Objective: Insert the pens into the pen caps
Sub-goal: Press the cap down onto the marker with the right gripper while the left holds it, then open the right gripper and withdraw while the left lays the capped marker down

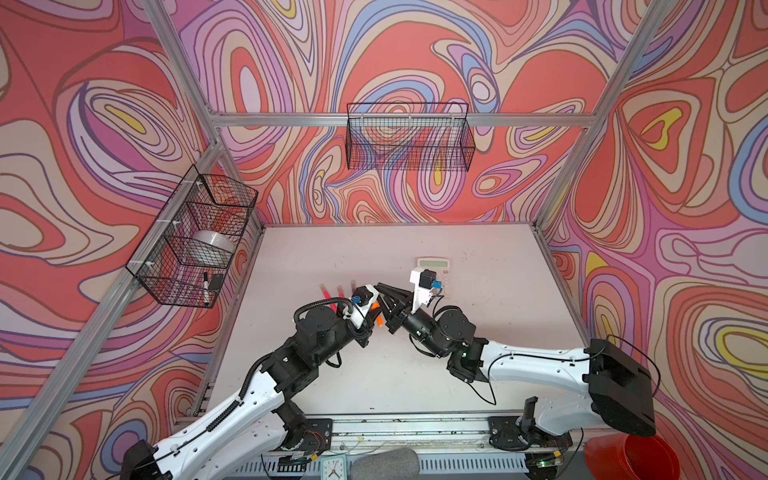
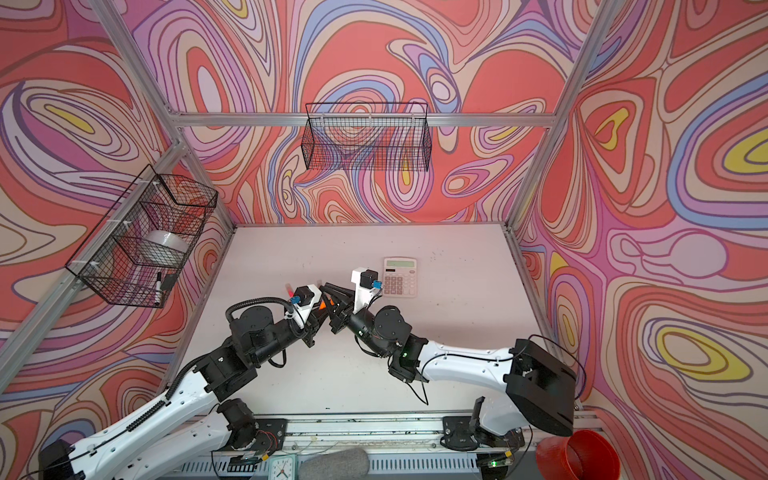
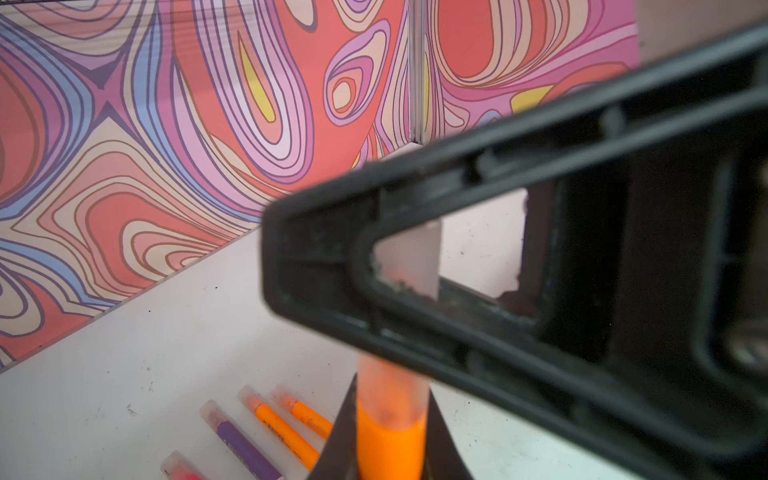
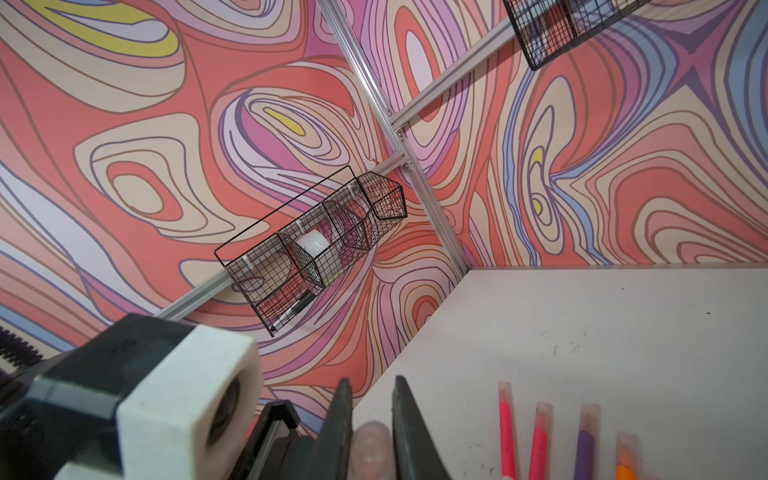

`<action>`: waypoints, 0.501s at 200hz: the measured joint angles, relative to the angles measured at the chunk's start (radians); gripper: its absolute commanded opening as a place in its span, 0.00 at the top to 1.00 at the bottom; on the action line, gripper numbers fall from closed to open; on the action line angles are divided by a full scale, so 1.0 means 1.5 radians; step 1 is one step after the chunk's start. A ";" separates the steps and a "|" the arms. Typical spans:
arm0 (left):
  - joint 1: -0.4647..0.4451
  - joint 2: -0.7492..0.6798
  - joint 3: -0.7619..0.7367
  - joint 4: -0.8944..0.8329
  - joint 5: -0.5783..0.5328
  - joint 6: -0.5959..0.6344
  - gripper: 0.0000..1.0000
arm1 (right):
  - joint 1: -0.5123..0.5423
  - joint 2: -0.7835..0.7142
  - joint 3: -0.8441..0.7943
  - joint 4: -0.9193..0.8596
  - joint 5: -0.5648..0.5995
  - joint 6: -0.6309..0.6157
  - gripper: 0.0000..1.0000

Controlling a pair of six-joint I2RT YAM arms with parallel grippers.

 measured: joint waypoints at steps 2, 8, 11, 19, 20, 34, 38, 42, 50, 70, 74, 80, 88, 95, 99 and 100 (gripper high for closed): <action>0.000 0.000 0.000 0.000 0.002 0.000 1.00 | 0.000 -0.001 0.000 0.000 0.001 0.000 1.00; 0.000 0.000 0.000 0.000 0.006 0.000 1.00 | 0.002 -0.004 0.000 -0.005 0.004 0.003 1.00; 0.000 0.000 0.000 0.001 0.009 0.000 1.00 | 0.003 -0.006 0.001 -0.008 0.007 0.003 1.00; 0.000 0.000 0.000 0.003 0.016 -0.002 1.00 | 0.007 -0.012 0.004 -0.021 0.016 0.005 1.00; 0.000 0.000 0.000 0.004 0.017 -0.002 1.00 | 0.007 -0.012 0.004 -0.022 0.016 0.005 1.00; 0.001 0.000 0.000 0.020 0.025 -0.006 1.00 | 0.010 -0.021 0.016 -0.046 0.028 0.005 1.00; 0.001 0.000 0.000 0.025 0.028 -0.008 1.00 | 0.011 -0.023 0.020 -0.051 0.030 0.004 1.00; 0.001 0.000 0.000 0.032 0.030 -0.009 1.00 | 0.013 -0.027 0.024 -0.056 0.033 0.003 1.00; 0.001 0.000 -0.003 0.049 0.037 -0.011 1.00 | 0.015 -0.034 0.031 -0.068 0.038 0.001 1.00; 0.001 -0.007 -0.038 0.113 0.055 -0.021 1.00 | 0.018 -0.052 0.042 -0.112 0.040 -0.003 1.00; 0.001 -0.009 -0.047 0.123 0.057 -0.025 1.00 | 0.018 -0.055 0.042 -0.123 0.039 -0.002 1.00; 0.001 -0.012 -0.064 0.138 0.060 -0.030 1.00 | 0.017 -0.057 0.042 -0.137 0.035 0.000 1.00; 0.001 -0.019 -0.091 0.158 0.062 -0.037 0.94 | 0.014 -0.060 0.041 -0.159 0.025 0.004 1.00; 0.002 -0.023 -0.109 0.166 0.063 -0.044 0.86 | 0.010 -0.060 0.038 -0.179 0.011 0.009 1.00; 0.002 -0.025 -0.121 0.170 0.065 -0.048 0.81 | 0.007 -0.060 0.036 -0.189 0.003 0.013 1.00; 0.002 -0.026 -0.125 0.172 0.066 -0.050 0.79 | 0.005 -0.060 0.036 -0.193 -0.001 0.014 1.00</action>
